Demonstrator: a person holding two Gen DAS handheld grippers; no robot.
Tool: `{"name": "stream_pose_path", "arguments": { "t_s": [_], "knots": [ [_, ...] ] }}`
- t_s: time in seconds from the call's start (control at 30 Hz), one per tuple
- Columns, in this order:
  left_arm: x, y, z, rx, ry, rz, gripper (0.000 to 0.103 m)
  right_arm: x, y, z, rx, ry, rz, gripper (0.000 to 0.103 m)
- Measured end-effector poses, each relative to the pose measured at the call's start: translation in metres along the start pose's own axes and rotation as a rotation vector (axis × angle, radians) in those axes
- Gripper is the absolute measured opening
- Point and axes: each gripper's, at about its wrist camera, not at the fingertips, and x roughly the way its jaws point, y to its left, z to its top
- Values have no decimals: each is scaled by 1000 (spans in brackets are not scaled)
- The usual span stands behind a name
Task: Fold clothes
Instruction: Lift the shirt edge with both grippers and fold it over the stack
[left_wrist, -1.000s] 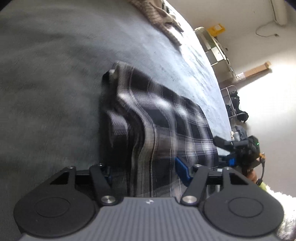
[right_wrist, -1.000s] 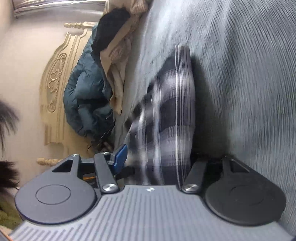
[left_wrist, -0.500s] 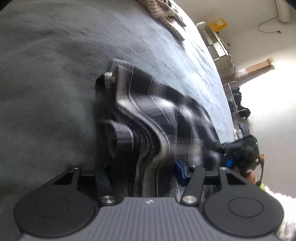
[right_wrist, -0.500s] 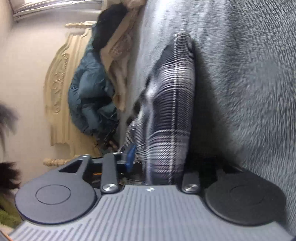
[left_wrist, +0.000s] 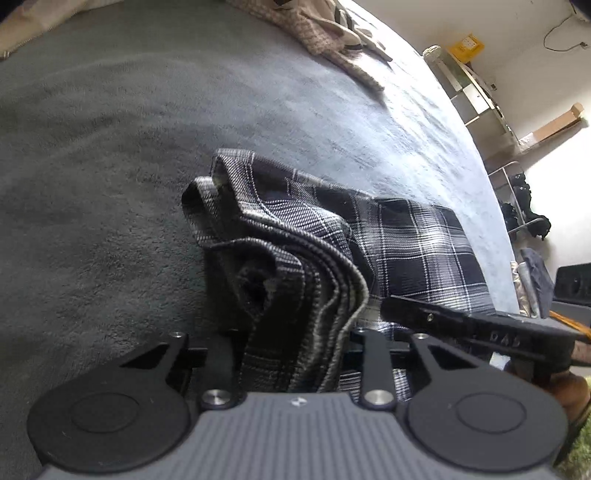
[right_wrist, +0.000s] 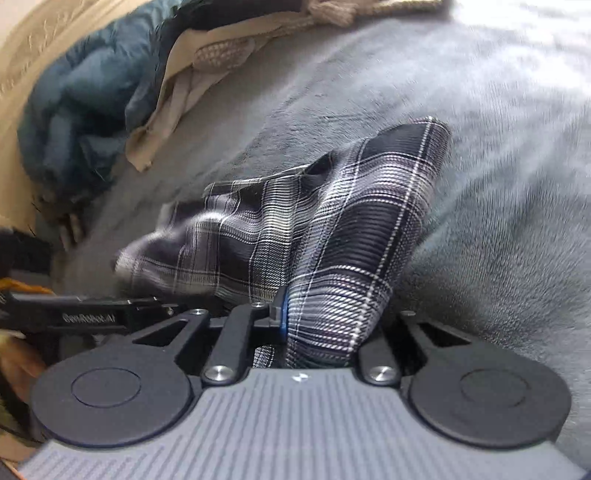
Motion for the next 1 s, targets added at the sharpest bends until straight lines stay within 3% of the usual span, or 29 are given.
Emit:
{"name": "stream_pose_path", "arguments": {
  "t_s": [0.13,0.37,0.57,0.7,1.0],
  "knots": [
    [-10,-17,-1,36,-9,16,30,-5,25,-3,-100,-12,-99,12],
    [-31,-46,-7,62,-15,26,29,-33,37,-9,-92,-49,-126,11],
    [-55,-92,-15,132,-13,21,29,-81,37,-25,-75,-116,-157,11],
    [-68,-149,-15,204,-15,18,29,-132,30,-35,-29,-189,-171,11],
    [-104,-323,-42,346,-79,16,29,-281,-12,-56,-31,-361,-192,11]
  ]
}}
